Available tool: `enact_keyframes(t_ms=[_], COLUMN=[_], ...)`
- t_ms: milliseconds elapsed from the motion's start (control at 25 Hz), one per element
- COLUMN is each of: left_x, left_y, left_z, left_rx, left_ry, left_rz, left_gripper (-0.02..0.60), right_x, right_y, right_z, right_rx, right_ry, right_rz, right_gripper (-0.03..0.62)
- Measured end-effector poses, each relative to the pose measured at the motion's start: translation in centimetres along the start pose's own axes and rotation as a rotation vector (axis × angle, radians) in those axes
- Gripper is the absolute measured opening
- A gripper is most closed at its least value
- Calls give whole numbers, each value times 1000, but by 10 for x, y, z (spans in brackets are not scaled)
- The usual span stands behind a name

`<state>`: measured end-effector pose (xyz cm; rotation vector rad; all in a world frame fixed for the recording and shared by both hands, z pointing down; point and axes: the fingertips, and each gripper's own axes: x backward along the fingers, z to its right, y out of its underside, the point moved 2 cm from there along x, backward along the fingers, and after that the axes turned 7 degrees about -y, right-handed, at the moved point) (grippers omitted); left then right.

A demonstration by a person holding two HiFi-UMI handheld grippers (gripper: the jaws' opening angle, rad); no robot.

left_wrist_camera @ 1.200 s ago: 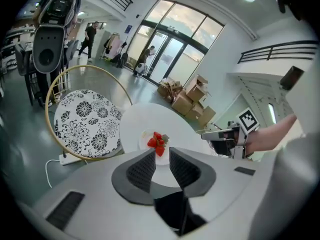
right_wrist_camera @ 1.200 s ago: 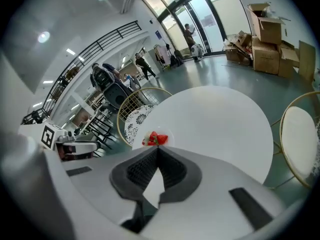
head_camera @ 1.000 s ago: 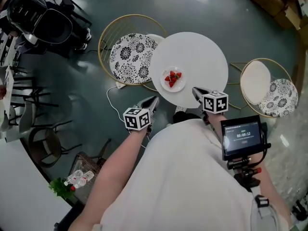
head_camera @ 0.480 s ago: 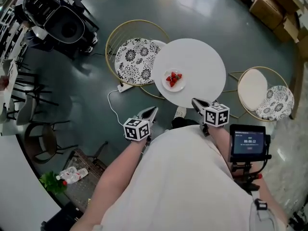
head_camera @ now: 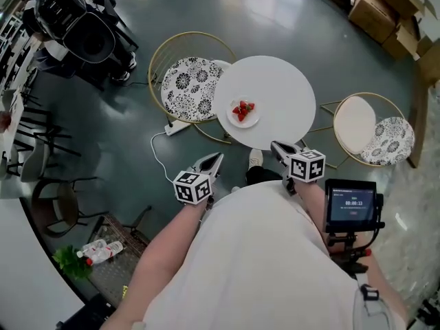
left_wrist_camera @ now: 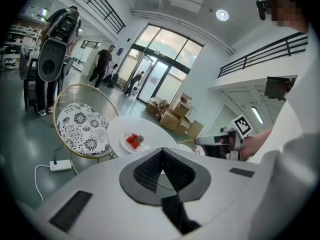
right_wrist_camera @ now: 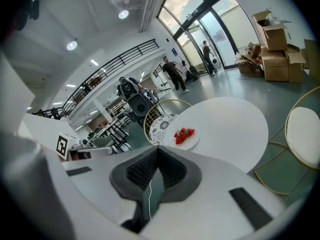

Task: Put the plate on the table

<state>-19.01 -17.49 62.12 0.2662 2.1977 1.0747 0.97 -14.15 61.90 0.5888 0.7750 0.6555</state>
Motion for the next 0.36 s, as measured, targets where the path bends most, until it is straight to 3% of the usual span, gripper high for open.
enact_keyframes(t_ms=[360], left_x=[33], left_y=[-16], left_z=[-27], left_rx=[13], left_ry=[-35], left_rz=[105], left_gripper=[5], right_x=[-11], right_y=[-19], right_z=[-29], right_rx=[79], right_ry=[-29], right_rz=[61], right_gripper=[3])
